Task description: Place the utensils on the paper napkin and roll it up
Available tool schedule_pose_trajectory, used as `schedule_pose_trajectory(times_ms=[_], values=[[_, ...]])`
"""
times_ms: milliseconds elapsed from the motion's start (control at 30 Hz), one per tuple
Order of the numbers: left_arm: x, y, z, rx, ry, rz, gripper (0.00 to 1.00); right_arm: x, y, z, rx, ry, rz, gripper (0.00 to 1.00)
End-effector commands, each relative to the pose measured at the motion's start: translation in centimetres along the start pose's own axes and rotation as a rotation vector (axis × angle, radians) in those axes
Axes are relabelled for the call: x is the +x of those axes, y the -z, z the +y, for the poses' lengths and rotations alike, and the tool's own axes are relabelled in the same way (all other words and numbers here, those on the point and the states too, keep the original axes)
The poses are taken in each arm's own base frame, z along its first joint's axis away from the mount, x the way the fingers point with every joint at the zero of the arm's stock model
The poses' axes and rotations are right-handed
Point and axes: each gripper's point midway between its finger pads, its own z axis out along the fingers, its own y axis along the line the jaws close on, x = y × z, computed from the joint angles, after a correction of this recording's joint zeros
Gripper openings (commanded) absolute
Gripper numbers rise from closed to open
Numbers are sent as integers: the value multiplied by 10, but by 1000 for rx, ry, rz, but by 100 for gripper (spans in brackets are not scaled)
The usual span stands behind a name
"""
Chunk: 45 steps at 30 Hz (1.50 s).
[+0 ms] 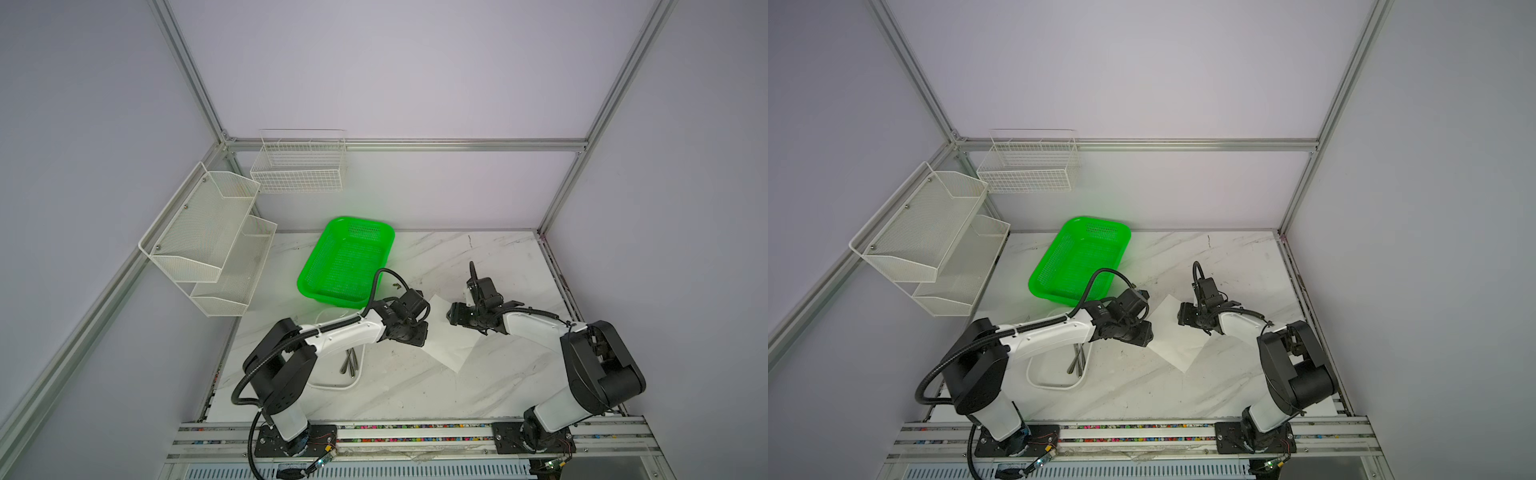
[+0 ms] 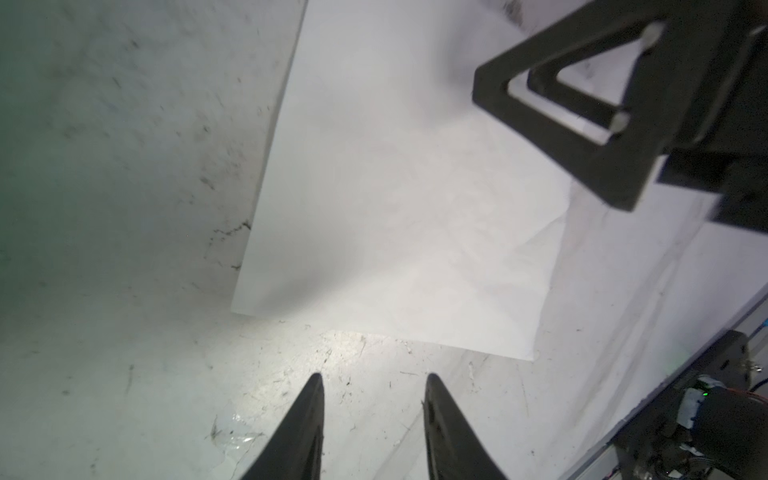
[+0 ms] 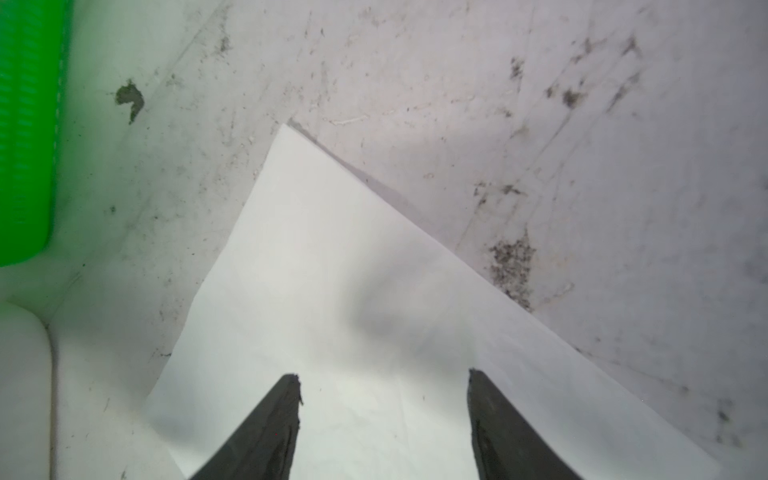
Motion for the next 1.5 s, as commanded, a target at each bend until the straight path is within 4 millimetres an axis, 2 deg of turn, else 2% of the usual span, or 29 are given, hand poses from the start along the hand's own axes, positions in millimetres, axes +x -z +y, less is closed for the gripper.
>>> schedule_pose_trajectory(times_ms=[0,133,167,200,267,367,467,567,733,867,1033,1133,1233,1333,1467], values=[[-21,33,7,-35,13,-136,41,17,12,3,-46,-19,41,62],[-30,61,24,-99,28,-236,42,40,13,21,-189,-51,84,59],[-31,66,32,-130,42,-256,41,45,12,24,-209,-58,94,59],[-33,81,38,-149,71,-295,42,49,10,25,-210,-63,106,57],[-32,91,50,-189,77,-328,42,54,9,30,-204,-55,113,57],[-28,102,64,-222,86,-348,43,61,5,30,-157,-67,121,57],[-24,114,79,-254,108,-371,41,64,-1,15,-60,-174,88,58],[-20,121,103,-284,153,-394,40,71,-6,19,-79,-282,56,57],[-12,132,132,-281,237,-404,39,79,-12,35,-91,-323,50,57],[-2,141,160,-337,309,-407,38,88,-14,33,-61,-360,59,57],[12,138,179,-352,364,-390,38,92,-16,56,-166,-358,91,56],[18,132,184,-357,379,-367,38,95,-20,59,-160,-347,108,56],[23,123,189,-363,386,-333,38,93,-16,81,-257,-324,126,56],[34,108,197,-350,403,-262,38,80,-7,92,-266,-256,97,57],[40,91,198,-317,424,-195,37,55,18,113,-346,-147,5,60]])
